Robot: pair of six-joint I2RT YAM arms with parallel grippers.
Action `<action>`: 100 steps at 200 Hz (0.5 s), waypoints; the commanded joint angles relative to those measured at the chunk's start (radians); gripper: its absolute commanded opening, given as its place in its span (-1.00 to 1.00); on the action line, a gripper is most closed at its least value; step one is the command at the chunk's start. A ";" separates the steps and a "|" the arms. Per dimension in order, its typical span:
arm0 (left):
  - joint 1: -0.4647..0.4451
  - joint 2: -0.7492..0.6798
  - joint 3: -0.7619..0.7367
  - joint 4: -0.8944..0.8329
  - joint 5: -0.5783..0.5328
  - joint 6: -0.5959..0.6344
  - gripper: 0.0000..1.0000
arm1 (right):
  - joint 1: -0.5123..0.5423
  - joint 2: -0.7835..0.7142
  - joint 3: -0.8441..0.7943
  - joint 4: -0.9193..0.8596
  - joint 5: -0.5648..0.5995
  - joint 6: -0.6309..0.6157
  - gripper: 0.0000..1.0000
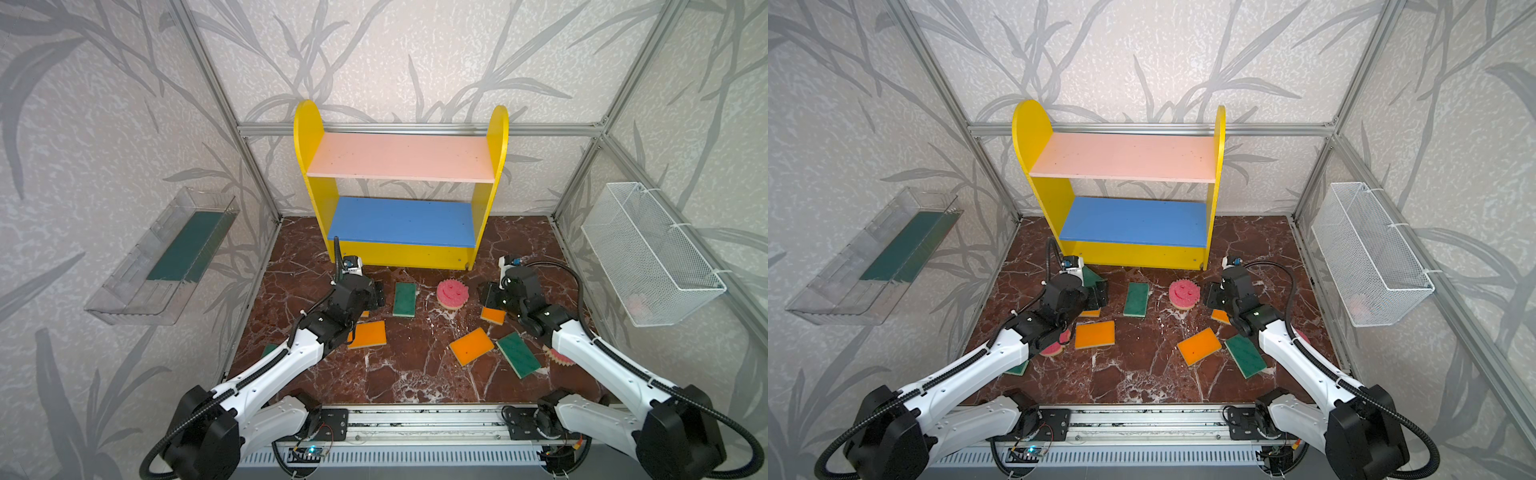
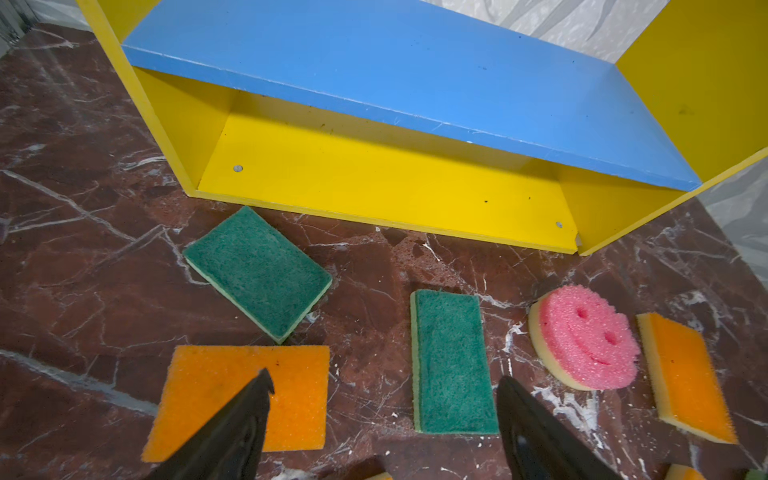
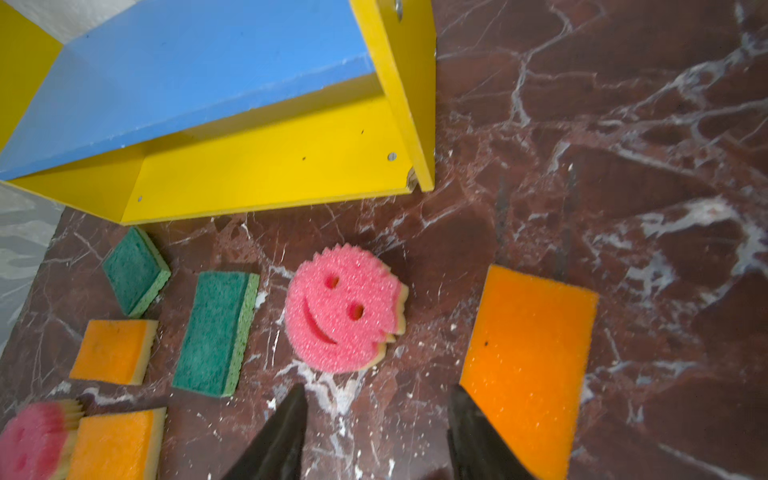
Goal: Place and organize the cleaning sponges onto the shelf
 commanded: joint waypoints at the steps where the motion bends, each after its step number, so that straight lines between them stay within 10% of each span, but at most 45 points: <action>1: 0.000 -0.042 -0.033 0.069 -0.024 -0.066 0.72 | -0.078 0.023 -0.011 0.229 -0.101 0.071 0.26; 100: 0.040 0.022 0.096 0.134 -0.073 -0.049 0.77 | -0.207 0.372 0.238 0.498 -0.333 0.121 0.66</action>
